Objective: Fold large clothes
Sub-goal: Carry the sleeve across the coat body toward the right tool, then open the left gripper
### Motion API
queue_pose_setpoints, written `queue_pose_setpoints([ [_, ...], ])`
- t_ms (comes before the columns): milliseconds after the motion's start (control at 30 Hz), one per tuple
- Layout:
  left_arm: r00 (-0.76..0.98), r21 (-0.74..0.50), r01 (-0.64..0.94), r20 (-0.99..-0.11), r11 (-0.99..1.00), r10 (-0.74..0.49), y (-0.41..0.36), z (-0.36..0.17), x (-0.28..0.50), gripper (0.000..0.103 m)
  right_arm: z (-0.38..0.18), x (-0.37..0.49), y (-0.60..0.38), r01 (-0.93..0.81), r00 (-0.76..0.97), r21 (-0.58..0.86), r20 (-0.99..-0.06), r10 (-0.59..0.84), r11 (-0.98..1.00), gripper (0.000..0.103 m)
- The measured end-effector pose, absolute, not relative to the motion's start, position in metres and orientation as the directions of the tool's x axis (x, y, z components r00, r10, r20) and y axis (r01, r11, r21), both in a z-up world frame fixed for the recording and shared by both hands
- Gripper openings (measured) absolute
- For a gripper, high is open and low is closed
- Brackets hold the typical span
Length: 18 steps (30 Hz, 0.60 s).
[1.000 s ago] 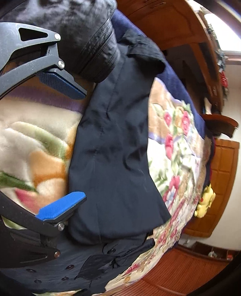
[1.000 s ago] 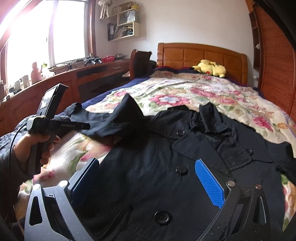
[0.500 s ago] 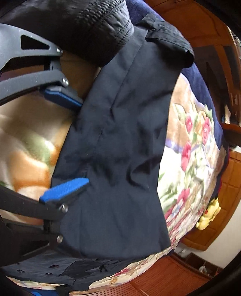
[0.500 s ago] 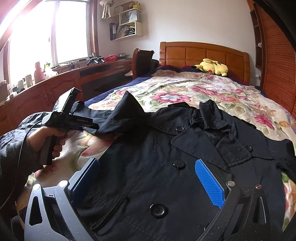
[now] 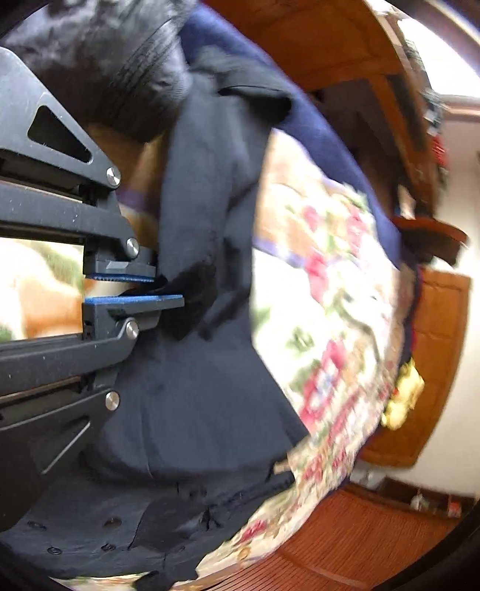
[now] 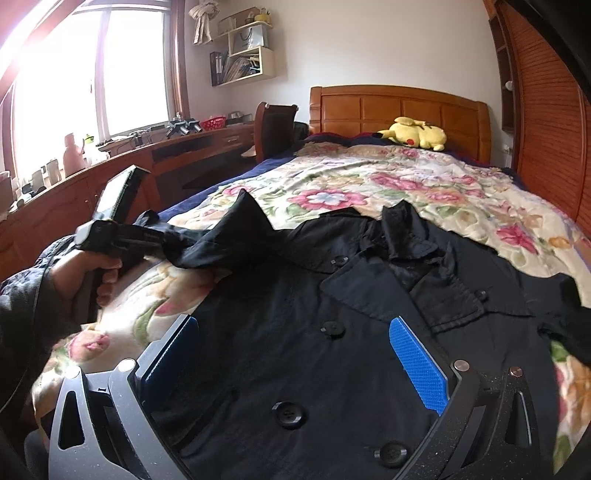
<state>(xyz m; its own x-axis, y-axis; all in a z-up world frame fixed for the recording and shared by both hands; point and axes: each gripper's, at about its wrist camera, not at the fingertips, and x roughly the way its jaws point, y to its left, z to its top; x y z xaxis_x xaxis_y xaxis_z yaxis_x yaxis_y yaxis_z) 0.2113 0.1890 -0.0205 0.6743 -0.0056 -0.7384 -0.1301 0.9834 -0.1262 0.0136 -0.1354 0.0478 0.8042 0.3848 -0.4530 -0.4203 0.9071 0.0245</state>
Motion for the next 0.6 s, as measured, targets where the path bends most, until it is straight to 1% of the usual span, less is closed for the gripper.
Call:
queue_pose_setpoints([
  [100,0.708,-0.104,-0.081,-0.706,0.991,-0.016,0.166,0.003,0.209,0.005,0.050,0.016,-0.147,-0.402,0.812,0.025,-0.453,0.369,0.915,0.103],
  [333,0.738,-0.132,0.065,-0.660,0.989,-0.137,0.105,0.039,0.199,0.005,0.060,0.017,-0.182,-0.326,0.844,0.040,-0.438,0.310,0.944,0.103],
  [433,0.750,-0.110,0.137,-0.638,0.984,-0.176,0.070,0.053,0.191,0.005,0.063,0.015,-0.196,-0.293,0.857,0.052,-0.429,0.286,0.955,0.103],
  [600,0.747,-0.062,0.221,-0.631,0.973,-0.210,0.022,0.061,0.186,0.005,0.065,0.013,-0.215,-0.256,0.867,0.084,-0.421,0.267,0.963,0.103],
])
